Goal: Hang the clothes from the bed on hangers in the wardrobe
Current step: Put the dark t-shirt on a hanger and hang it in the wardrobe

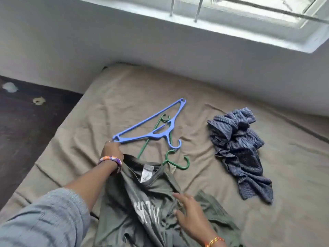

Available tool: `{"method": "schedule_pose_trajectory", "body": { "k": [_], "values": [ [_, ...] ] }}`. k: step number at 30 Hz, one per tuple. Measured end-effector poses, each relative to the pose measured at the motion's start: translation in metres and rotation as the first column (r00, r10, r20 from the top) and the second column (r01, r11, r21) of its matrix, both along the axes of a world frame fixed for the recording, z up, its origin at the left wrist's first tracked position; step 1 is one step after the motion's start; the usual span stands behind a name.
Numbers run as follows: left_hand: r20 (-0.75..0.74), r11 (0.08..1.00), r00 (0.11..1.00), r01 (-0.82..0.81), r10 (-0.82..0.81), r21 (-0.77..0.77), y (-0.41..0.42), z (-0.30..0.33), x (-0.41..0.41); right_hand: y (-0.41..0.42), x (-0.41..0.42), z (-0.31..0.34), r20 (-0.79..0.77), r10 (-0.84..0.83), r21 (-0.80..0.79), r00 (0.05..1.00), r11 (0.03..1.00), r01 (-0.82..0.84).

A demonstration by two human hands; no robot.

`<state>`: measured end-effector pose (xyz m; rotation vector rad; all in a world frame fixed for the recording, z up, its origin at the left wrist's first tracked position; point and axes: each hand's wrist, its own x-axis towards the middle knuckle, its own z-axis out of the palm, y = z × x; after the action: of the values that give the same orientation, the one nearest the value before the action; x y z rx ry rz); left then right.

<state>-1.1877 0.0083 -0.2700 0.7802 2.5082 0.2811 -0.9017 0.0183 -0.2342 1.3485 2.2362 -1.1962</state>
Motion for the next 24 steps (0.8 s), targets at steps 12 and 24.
{"method": "schedule_pose_trajectory", "body": {
  "k": [12, 24],
  "values": [
    [0.205, 0.964, 0.942, 0.261, -0.264, 0.045, 0.043, -0.057, -0.043, 0.045, -0.046, -0.039, -0.036, -0.225, -0.151, 0.974, 0.964, 0.217],
    [-0.001, 0.979, 0.994, 0.103, -0.105, -0.174, 0.048, -0.066, 0.015, 0.025, -0.017, -0.044, -0.118, -0.516, -0.363, 0.849, 0.818, 0.446]
  ]
}}
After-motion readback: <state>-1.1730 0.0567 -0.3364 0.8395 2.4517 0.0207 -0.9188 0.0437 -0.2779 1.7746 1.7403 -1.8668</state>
